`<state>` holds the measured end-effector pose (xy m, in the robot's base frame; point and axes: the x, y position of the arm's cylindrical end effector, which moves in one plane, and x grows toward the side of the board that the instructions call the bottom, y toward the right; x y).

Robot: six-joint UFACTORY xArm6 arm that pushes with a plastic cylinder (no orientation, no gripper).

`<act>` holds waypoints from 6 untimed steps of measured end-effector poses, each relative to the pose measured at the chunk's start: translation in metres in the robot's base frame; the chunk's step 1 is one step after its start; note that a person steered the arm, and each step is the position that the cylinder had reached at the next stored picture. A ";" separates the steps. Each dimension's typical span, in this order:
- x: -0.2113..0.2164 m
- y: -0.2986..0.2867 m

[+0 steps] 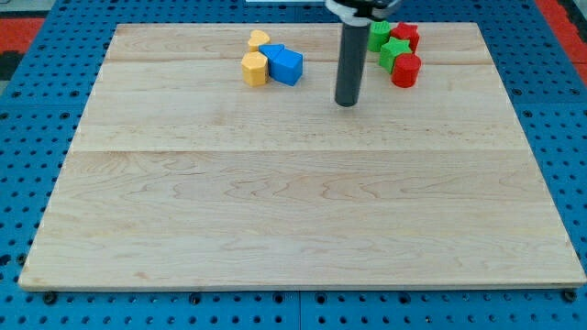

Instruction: Slide the blue cube and blue triangle bit a up

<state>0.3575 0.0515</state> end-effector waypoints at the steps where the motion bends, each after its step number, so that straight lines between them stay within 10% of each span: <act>1: -0.008 -0.043; 6: -0.009 -0.032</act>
